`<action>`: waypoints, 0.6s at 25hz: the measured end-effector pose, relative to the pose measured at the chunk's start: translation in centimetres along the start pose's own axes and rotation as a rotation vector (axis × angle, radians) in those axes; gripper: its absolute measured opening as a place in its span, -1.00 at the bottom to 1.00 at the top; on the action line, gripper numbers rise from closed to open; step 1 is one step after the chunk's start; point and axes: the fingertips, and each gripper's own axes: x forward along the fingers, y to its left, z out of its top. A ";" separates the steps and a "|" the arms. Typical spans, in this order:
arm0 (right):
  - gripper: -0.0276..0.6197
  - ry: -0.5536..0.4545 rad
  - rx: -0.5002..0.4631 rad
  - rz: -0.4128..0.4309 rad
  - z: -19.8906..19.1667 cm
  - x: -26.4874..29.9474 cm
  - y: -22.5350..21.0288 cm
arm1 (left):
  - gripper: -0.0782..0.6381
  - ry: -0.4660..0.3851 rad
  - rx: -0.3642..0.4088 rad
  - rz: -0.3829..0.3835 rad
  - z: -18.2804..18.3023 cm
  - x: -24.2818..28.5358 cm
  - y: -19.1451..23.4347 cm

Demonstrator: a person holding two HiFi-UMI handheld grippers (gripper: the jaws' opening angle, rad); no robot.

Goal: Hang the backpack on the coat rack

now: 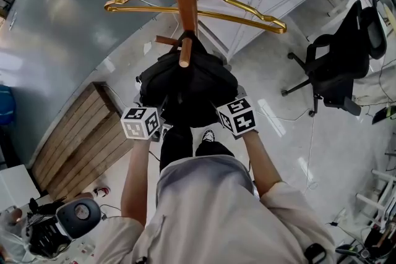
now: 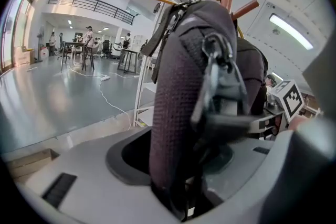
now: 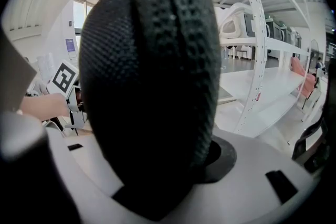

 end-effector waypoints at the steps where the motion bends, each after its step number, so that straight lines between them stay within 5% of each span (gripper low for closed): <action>1: -0.19 -0.002 -0.003 -0.001 0.0 0.0 0.0 | -0.24 -0.002 -0.003 0.003 0.0 0.0 0.1; 15: 0.00 -0.012 -0.012 0.004 0.1 -0.2 -0.2 | -0.20 -0.026 -0.037 0.011 0.0 -0.8 0.3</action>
